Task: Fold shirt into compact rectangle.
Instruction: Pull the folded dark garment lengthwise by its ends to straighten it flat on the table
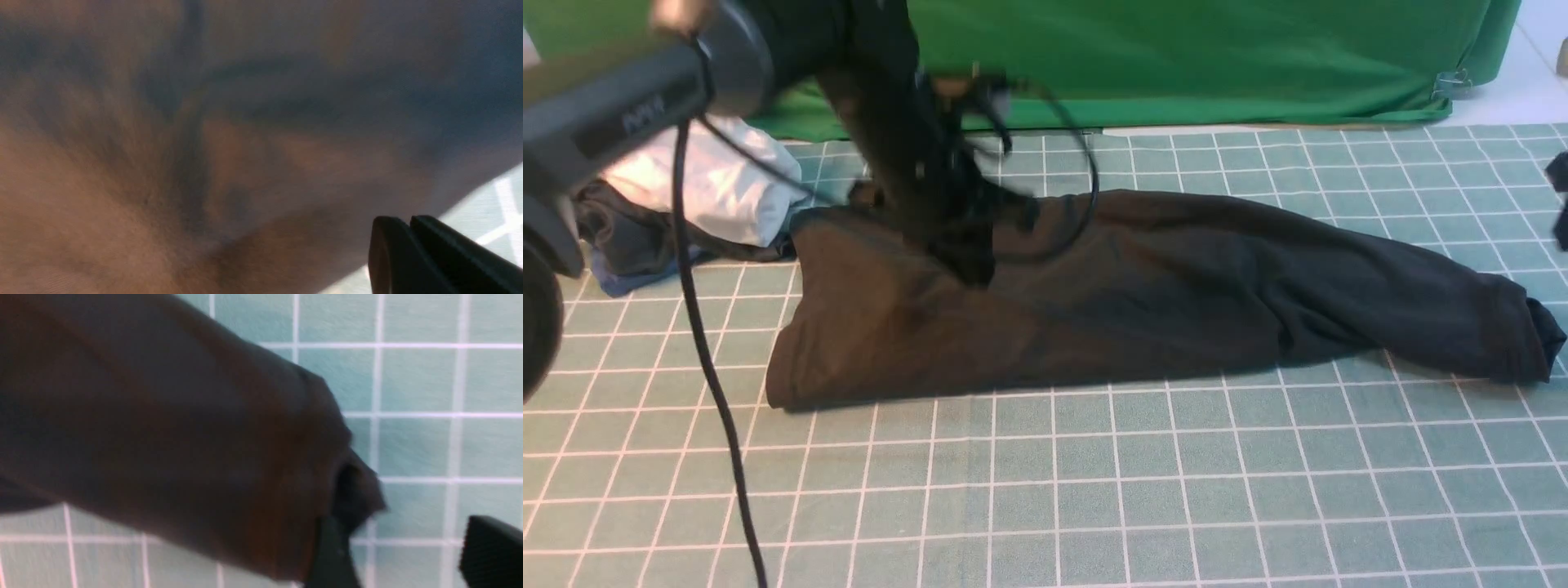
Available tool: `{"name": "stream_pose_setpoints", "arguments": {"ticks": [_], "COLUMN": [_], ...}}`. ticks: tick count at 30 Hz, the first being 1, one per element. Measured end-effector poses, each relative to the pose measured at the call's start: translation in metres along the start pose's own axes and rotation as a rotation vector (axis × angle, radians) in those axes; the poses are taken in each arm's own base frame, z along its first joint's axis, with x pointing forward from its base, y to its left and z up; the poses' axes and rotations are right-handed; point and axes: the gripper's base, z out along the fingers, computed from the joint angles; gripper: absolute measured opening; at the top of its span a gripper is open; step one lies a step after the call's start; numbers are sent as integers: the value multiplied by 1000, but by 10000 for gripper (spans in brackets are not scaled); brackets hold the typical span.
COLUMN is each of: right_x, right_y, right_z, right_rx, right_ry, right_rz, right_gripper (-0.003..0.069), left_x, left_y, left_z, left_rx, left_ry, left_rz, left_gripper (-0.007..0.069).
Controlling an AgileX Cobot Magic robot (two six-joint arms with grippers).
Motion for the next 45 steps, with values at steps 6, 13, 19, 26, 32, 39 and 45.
{"name": "stream_pose_setpoints", "arguments": {"ticks": [6,13,19,26,32,39,45], "right_x": [2,9,9,-10,-17,-15,-12], "right_y": [-6,-10,-9,-23,-32,-39,-51], "right_z": [50,86,86,57,46,46,43], "right_rx": [-51,-80,-92,-61,-15,30,172], "right_ry": [132,256,258,156,123,136,166], "right_rz": [47,71,36,32,-3,-28,12], "right_gripper": [492,469,122,43,42,55,320], "left_x": [15,18,17,17,17,17,18], "left_y": [10,17,17,17,18,18,16], "left_z": [32,51,52,53,53,53,44], "left_rx": [-32,-55,-55,-57,-59,-61,-67], "left_ry": [34,68,66,65,67,70,71], "left_rz": [-17,-15,-15,-15,-13,-4,5], "left_gripper": [8,8,8,8,8,8,11]}}
